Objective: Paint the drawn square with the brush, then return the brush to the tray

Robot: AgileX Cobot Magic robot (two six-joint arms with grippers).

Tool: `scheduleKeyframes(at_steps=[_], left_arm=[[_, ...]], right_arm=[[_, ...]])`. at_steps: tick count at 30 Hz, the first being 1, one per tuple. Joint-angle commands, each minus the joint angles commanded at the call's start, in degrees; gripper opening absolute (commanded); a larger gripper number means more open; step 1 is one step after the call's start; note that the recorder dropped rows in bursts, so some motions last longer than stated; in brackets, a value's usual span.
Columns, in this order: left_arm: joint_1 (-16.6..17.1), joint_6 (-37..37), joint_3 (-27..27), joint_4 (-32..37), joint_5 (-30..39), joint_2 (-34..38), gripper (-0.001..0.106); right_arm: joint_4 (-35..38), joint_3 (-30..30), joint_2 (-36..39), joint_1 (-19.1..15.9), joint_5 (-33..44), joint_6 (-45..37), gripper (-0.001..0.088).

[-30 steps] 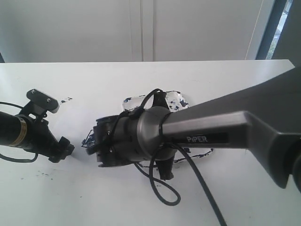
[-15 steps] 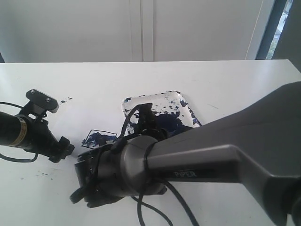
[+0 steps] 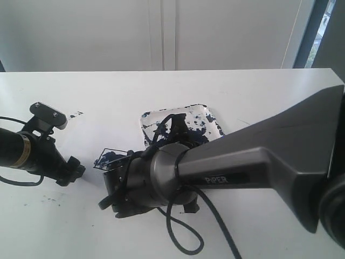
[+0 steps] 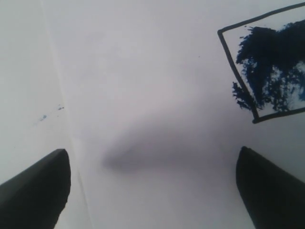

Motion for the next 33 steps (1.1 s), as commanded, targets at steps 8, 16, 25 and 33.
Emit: scheduleKeyframes(at_steps=[8,16,25,33], left_arm=[[0.0,-0.1,0.0,0.0,-0.4,0.0,0.094],[0.0,-1.1,0.0,0.0,-0.4,0.0,0.094],[0.0,-1.3,0.0,0.0,-0.5,0.0,0.094],[0.0,-1.3,0.0,0.0,-2.0,0.0,0.094]], right_arm=[[1.7,0.0,0.0,1.4,0.0,0.0,0.0],[4.9,0.0,0.0,5.4,0.0,0.0,0.0],[5.3,0.0,0.0,6.6,0.0,0.0,0.0],[3.9,0.0,0.0,4.3,0.0,0.0,0.0]])
